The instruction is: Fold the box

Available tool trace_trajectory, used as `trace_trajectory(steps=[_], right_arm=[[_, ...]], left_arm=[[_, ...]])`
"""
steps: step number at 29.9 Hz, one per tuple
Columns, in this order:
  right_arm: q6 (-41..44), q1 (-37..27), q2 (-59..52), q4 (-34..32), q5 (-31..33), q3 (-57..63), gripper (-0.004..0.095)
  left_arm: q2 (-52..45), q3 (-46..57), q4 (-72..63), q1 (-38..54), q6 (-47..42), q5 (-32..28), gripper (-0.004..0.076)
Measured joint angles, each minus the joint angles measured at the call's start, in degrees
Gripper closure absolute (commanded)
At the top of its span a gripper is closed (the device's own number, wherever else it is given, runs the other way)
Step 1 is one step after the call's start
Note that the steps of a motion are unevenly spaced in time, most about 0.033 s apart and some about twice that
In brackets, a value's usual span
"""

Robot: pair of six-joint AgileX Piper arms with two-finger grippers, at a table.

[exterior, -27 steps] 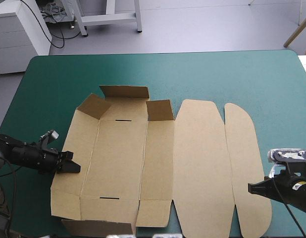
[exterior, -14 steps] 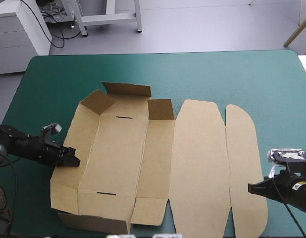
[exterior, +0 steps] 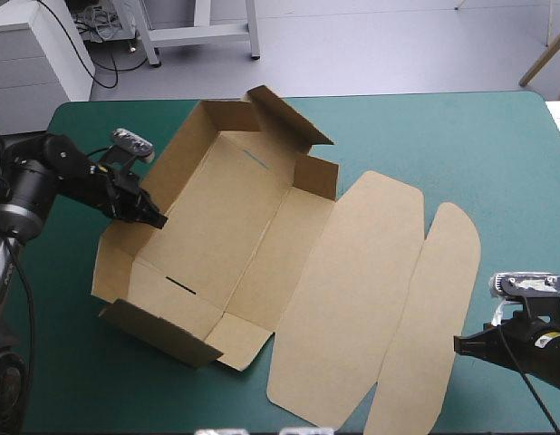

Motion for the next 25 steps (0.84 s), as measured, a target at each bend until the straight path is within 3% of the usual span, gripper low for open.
trace_trajectory(steps=[7, 13, 19, 25], right_arm=[[0.0, 0.0, 0.0, 0.0, 0.9, 0.0, 0.0927], [0.0, 0.0, 0.0, 0.0, 2.5, 0.0, 0.0927], [0.0, 0.0, 0.0, 0.0, 3.5, 0.0, 0.0927], [0.0, 0.0, 0.0, 0.0, 3.9, 0.0, 0.0927]], left_arm=[[2.2, -7.8, 16.1, -17.0, -0.9, -3.3, 0.0734], [4.4, -8.1, 29.0, -30.2, -2.6, -12.3, 0.0734], [6.4, -8.1, 42.3, -38.3, -7.5, -19.1, 0.0734], [7.4, -8.1, 50.0, -43.2, -8.8, -21.6, 0.0734]])
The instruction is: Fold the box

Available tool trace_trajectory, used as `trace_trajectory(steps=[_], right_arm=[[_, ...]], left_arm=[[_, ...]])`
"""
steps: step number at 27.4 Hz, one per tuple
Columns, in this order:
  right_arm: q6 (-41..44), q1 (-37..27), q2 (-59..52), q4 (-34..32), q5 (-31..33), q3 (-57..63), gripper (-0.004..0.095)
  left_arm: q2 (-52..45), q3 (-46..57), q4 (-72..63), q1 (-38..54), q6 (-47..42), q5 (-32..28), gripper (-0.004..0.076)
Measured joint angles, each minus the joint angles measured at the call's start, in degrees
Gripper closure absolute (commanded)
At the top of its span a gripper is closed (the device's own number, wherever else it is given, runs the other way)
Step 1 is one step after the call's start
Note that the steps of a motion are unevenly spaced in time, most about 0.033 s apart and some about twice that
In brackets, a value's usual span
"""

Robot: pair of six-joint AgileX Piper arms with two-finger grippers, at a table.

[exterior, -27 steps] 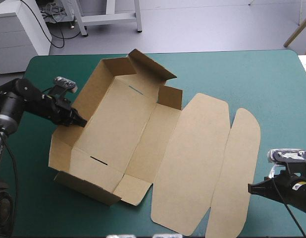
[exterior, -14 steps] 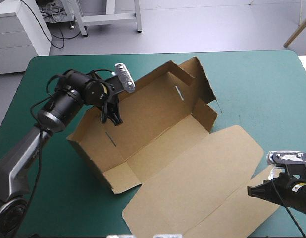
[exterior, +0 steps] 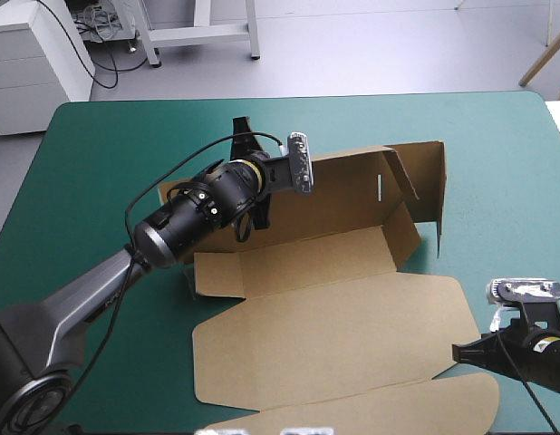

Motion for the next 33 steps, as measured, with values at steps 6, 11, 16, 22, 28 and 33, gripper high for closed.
trace_trajectory(steps=[6, 11, 16, 22, 28, 33], right_arm=[[0.0, 0.0, 0.0, 0.0, 0.0, 0.0, 0.0928], [-0.2, 0.0, 0.0, 0.0, 0.0, 0.0, 0.0927], [-2.1, 0.0, -1.2, 0.8, 0.0, 0.0, 0.0928], [-2.7, 0.0, -4.0, 0.5, 0.4, 0.0, 0.0927], [-2.7, 0.0, -4.1, 0.4, 0.5, 0.0, 0.0927], [-2.8, 0.0, -4.1, 0.3, 0.4, 0.0, 0.0927]], left_arm=[[0.0, 0.5, 5.1, -4.8, -0.2, -1.5, 0.0734], [0.0, 3.9, 9.5, -8.8, -0.9, -3.1, 0.0734], [-0.5, 8.9, 20.5, -12.5, -8.2, -3.7, 0.0734], [-0.5, 16.1, 37.0, -15.2, -21.8, -4.2, 0.0734], [-0.5, 19.4, 45.1, -15.3, -27.9, -5.3, 0.0734], [-0.5, 23.1, 54.5, -15.3, -29.5, -6.0, 0.0734]])
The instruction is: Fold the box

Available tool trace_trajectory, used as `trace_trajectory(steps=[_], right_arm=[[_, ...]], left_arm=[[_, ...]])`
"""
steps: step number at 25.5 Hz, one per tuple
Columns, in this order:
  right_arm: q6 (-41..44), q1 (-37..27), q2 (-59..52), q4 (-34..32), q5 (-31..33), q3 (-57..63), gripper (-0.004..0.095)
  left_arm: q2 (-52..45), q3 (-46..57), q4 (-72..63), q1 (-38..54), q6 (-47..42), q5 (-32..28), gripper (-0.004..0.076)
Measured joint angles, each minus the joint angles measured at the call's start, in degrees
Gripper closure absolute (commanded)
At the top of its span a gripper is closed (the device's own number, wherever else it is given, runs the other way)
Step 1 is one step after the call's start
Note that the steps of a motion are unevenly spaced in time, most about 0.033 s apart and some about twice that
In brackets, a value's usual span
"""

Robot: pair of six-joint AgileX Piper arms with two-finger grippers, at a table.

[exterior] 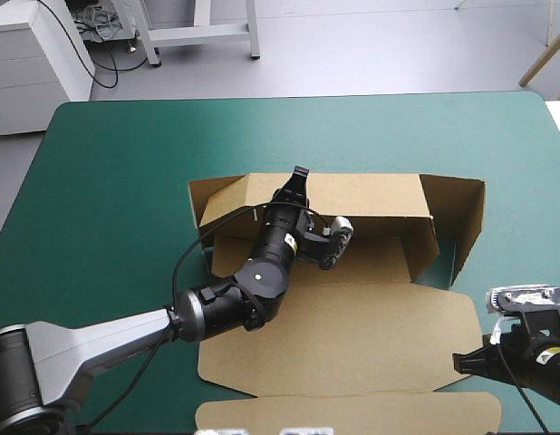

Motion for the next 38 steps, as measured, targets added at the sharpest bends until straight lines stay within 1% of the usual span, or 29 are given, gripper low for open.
trace_trajectory(steps=[3, 8, 10, 12, 14, 15, 18, 20, 21, 24, 31, 38], right_arm=[[0.0, 0.0, 0.0, 0.0, -0.2, 0.0, 0.0927], [0.0, 0.0, 0.0, 0.3, -2.9, 0.0, 0.0927], [0.0, 0.0, 0.0, 0.4, -3.6, 0.0, 0.0903], [0.0, 0.0, 0.0, 0.6, -3.9, 0.0, 0.0810], [0.0, 0.0, 0.0, 1.2, -4.8, 0.0, 0.0602], [0.0, 0.0, 0.0, 1.5, -5.2, 0.0, 0.0480], [0.0, 0.0, 0.0, 2.0, -5.9, 0.0, 0.0300], [0.0, 0.0, 0.0, 2.5, -6.4, 0.0, 0.0233], [0.0, 0.0, 0.0, 3.0, -6.7, 0.0, 0.0219], [0.0, 0.0, 0.0, 3.6, -7.1, 0.0, 0.0220], [0.0, 0.0, 0.0, 5.7, -7.1, 0.0, 0.0220], [0.1, 0.0, 0.0, 6.2, -7.1, -1.3, 0.0220]], left_arm=[[0.0, 0.4, 0.8, 0.0, -2.5, 0.0, 0.0734], [0.0, 0.5, 1.7, 0.0, -4.5, 0.0, 0.0734], [0.0, 0.5, 2.8, 0.0, -6.9, -0.1, 0.0734], [0.0, 0.6, 4.3, 0.0, -9.2, -1.0, 0.0734], [0.1, 0.7, 5.1, -0.1, -10.1, -1.7, 0.0734], [0.1, 0.8, 5.2, -0.1, -10.4, -1.7, 0.0734], [0.1, 0.8, 5.4, -0.1, -10.4, -1.8, 0.0734], [0.1, 0.8, 5.4, -0.1, -10.5, -1.8, 0.0734], [0.1, 0.8, 5.5, -0.1, -10.5, -1.8, 0.0734], [0.1, 0.8, 5.5, -0.1, -11.7, -1.6, 0.0734], [0.2, 0.8, 5.5, -0.2, -18.9, -0.1, 0.0734], [0.2, 1.0, 5.5, -0.2, -19.9, 0.5, 0.0734]])
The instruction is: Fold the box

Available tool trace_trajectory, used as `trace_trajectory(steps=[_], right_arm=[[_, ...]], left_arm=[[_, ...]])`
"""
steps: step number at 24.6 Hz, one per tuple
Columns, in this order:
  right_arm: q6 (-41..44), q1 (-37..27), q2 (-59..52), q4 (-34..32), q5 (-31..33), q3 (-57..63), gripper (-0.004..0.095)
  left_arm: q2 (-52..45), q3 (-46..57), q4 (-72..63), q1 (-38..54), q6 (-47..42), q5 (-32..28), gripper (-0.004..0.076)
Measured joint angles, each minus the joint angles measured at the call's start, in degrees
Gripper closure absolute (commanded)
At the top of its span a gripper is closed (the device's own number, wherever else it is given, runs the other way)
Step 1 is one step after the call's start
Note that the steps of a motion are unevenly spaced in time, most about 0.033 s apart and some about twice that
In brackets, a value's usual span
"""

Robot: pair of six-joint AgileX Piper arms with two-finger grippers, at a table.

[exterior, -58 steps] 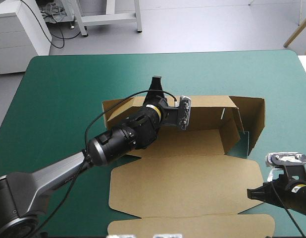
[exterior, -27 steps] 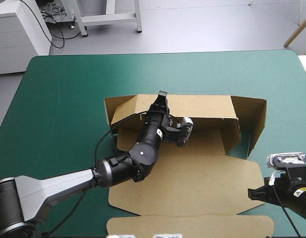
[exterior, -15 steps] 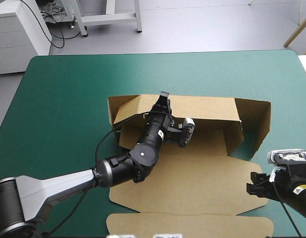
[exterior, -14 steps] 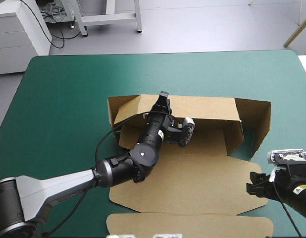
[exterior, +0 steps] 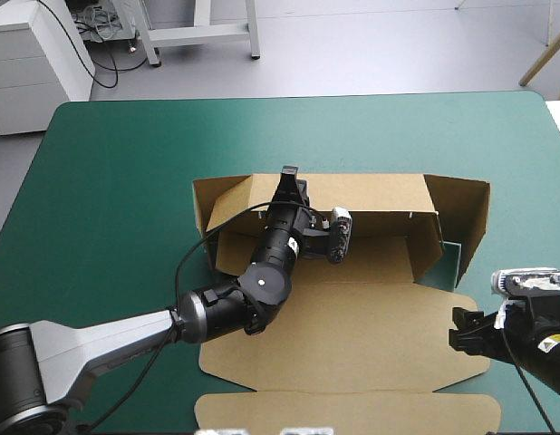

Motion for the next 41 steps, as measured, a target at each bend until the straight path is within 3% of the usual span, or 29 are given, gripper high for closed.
trace_trajectory(steps=[6, 18, 33, 41], right_arm=[[2.4, 0.0, 9.2, 0.0, 0.2, -15.8, 0.0224], [0.6, 0.0, 49.5, 1.7, -0.1, -49.7, 0.0237], [-1.9, 2.4, 65.4, 5.7, 1.9, -55.3, 0.0239], [-1.9, 2.3, 66.1, 2.2, 5.5, -55.4, 0.0307]], left_arm=[[0.0, 0.0, 0.0, 0.0, -0.2, 0.0, 0.0734], [0.0, 0.0, 0.0, 0.0, -3.1, 0.2, 0.0734], [0.0, 0.0, 0.0, 0.0, -3.1, 0.2, 0.0734], [0.0, 0.0, -0.2, 0.0, -5.9, 0.6, 0.0734]])
